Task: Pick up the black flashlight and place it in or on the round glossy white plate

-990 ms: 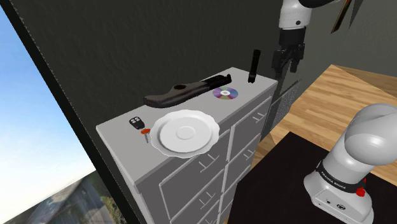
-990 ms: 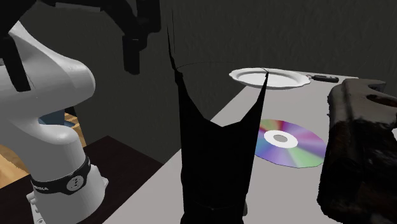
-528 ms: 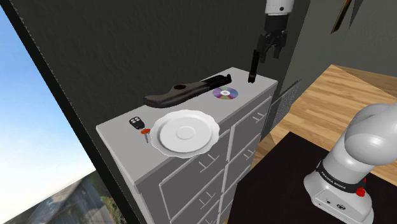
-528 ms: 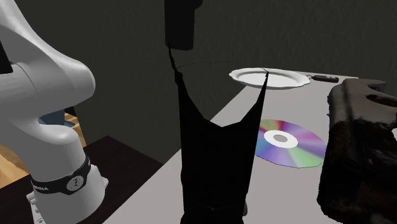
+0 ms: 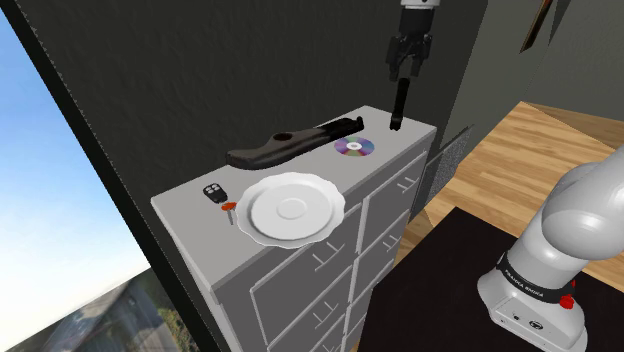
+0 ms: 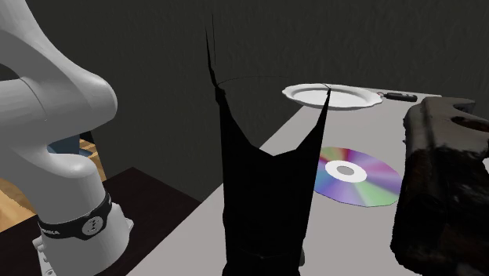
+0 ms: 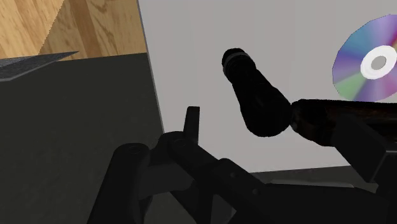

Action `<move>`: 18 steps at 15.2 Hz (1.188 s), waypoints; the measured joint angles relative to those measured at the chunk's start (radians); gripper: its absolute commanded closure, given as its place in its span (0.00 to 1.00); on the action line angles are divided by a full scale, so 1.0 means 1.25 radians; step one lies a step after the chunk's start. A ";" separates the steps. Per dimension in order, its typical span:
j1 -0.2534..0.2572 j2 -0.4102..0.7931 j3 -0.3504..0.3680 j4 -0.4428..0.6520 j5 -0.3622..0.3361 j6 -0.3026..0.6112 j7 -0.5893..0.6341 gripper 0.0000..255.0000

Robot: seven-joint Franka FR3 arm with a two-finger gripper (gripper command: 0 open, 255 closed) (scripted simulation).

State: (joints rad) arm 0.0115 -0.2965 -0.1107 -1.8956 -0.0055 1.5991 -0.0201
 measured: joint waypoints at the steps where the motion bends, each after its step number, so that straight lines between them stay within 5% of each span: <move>1: 0.000 0.000 -0.001 -0.009 0.000 0.010 -0.002 0.00; 12: 0.000 -0.007 0.000 -0.074 0.000 0.069 0.000 0.00; 13: 0.000 -0.007 0.000 -0.074 0.000 0.069 0.000 1.00; 18: 0.000 -0.007 0.000 -0.074 0.000 0.069 0.000 1.00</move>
State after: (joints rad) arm 0.0113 -0.3055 -0.1108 -1.9884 -0.0057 1.6856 -0.0204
